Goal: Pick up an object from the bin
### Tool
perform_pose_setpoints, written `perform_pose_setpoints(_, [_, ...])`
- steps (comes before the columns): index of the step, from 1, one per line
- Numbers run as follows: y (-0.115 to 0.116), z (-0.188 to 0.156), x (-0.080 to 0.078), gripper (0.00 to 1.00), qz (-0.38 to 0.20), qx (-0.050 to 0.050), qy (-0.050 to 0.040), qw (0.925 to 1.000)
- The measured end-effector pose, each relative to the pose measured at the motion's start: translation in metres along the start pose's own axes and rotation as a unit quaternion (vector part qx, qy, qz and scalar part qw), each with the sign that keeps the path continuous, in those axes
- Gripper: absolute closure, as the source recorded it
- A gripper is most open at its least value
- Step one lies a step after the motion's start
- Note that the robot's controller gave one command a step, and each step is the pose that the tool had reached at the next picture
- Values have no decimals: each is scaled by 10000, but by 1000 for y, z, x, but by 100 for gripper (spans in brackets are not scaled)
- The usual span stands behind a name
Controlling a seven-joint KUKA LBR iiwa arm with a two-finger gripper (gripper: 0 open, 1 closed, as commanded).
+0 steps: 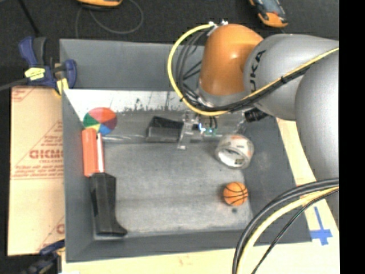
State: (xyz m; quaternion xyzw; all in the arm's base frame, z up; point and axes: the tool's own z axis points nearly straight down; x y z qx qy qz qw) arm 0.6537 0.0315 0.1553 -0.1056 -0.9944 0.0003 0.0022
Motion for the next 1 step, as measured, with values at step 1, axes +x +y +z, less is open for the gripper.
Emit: perform_pose_setpoints(1, [0,-5,-1,100,0,-2,-7,10000])
